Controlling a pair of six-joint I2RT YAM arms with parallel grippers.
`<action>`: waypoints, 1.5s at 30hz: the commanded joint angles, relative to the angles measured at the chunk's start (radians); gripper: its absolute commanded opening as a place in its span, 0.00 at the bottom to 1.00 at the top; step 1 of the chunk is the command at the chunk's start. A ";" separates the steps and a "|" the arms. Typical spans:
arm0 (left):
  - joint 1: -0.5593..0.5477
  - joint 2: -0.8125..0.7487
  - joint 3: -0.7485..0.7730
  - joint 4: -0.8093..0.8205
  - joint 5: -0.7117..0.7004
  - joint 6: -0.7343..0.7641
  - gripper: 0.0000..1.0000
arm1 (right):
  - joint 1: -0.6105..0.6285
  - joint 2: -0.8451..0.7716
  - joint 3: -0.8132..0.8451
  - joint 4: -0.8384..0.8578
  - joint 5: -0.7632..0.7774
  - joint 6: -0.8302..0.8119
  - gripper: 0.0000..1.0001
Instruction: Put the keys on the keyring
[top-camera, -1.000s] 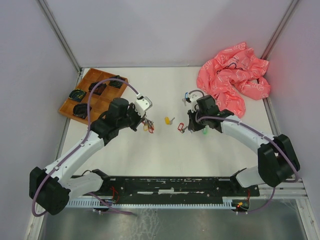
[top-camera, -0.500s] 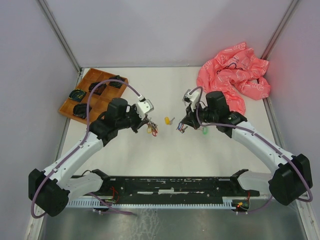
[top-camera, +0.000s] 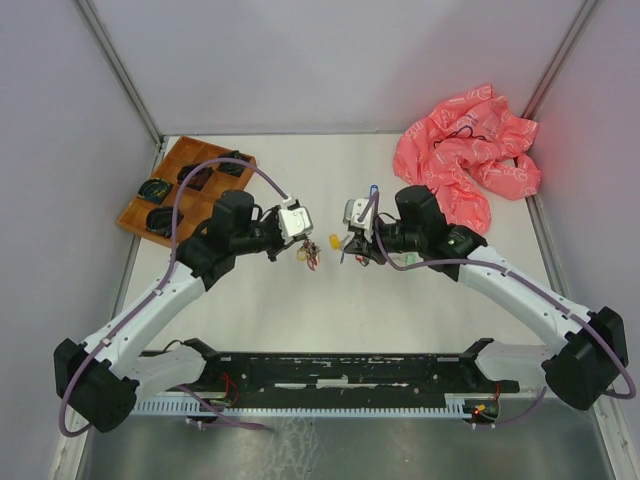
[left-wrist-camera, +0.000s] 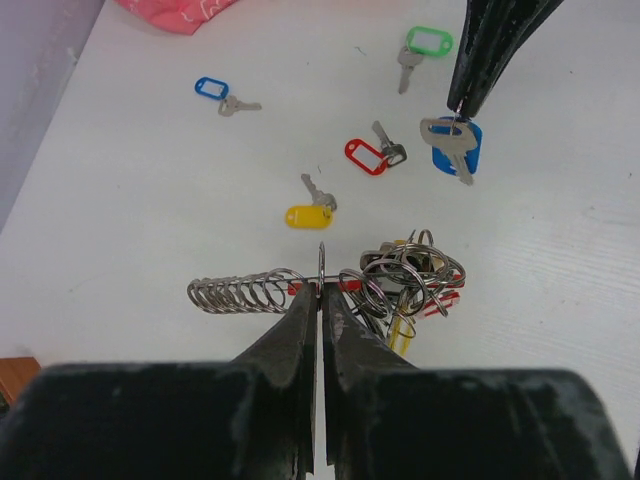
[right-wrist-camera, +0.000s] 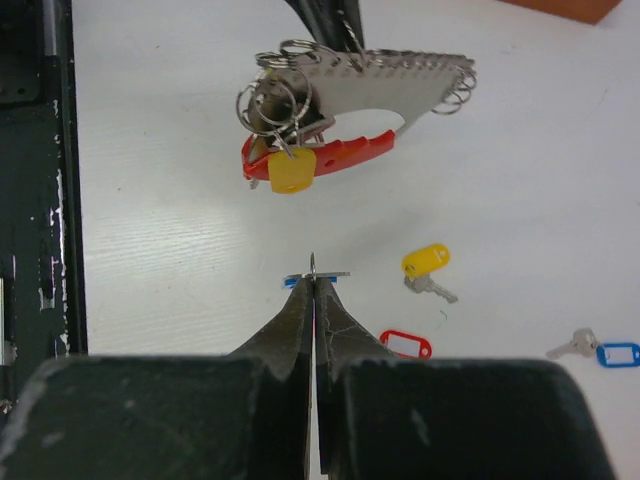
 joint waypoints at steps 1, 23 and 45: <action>-0.041 -0.031 0.062 0.069 0.018 0.129 0.03 | 0.040 -0.049 0.027 0.046 0.018 -0.152 0.01; -0.143 -0.136 -0.061 0.130 -0.031 0.173 0.03 | 0.111 -0.031 0.036 0.109 -0.058 -0.359 0.01; -0.165 -0.116 -0.085 0.133 -0.034 0.168 0.03 | 0.177 -0.025 0.005 0.153 0.088 -0.339 0.01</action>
